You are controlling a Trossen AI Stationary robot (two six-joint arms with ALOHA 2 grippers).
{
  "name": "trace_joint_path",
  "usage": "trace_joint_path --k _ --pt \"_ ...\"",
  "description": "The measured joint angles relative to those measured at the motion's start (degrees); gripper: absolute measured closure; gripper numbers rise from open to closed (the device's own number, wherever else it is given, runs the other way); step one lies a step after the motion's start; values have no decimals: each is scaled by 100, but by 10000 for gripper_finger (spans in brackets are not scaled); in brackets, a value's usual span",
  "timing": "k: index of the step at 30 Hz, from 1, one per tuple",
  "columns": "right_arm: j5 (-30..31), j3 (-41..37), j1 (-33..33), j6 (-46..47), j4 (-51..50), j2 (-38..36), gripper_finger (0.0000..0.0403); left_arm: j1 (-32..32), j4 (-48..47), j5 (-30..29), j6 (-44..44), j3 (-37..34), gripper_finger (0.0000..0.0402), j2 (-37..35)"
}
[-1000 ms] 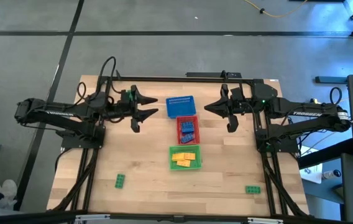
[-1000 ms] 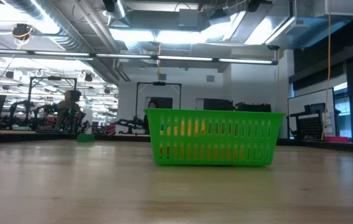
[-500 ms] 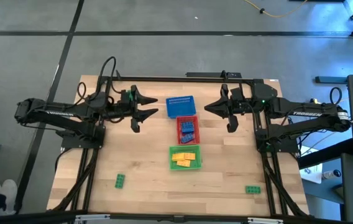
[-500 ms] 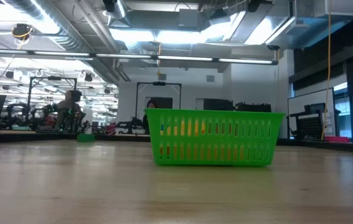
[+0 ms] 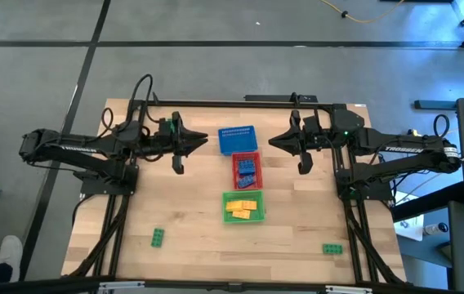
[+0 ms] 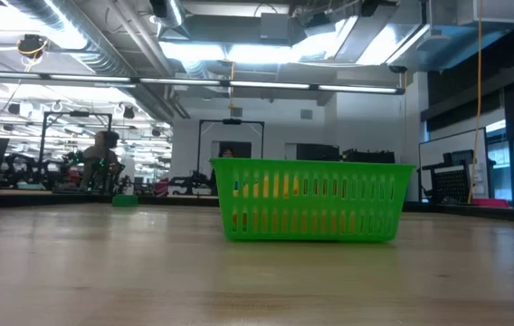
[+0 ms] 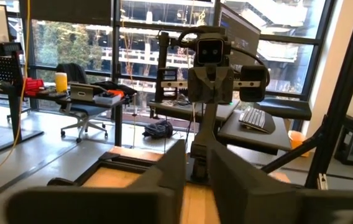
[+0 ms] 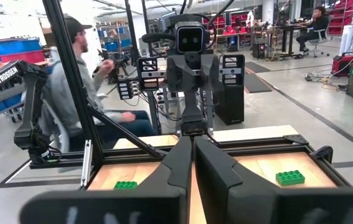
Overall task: Sort & place blocks by color
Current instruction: Put the right green game piece into the blue basket
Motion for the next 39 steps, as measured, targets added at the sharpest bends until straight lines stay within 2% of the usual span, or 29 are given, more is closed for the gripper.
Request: trace_joint_path --k 3,26,29,33,39 --pt "0 0 -1 -7 0 0 379 0 -100 2 -1 0 392 0" --pt "1 0 0 -7 2 0 379 0 -116 9 2 2 401 0" --pt "348 0 1 250 4 0 376 0 -127 9 2 2 401 0" --pt "713 0 -3 443 0 0 339 0 -153 9 2 2 401 0" --pt "732 0 -1 431 -110 0 225 -1 -153 13 -2 2 401 0"
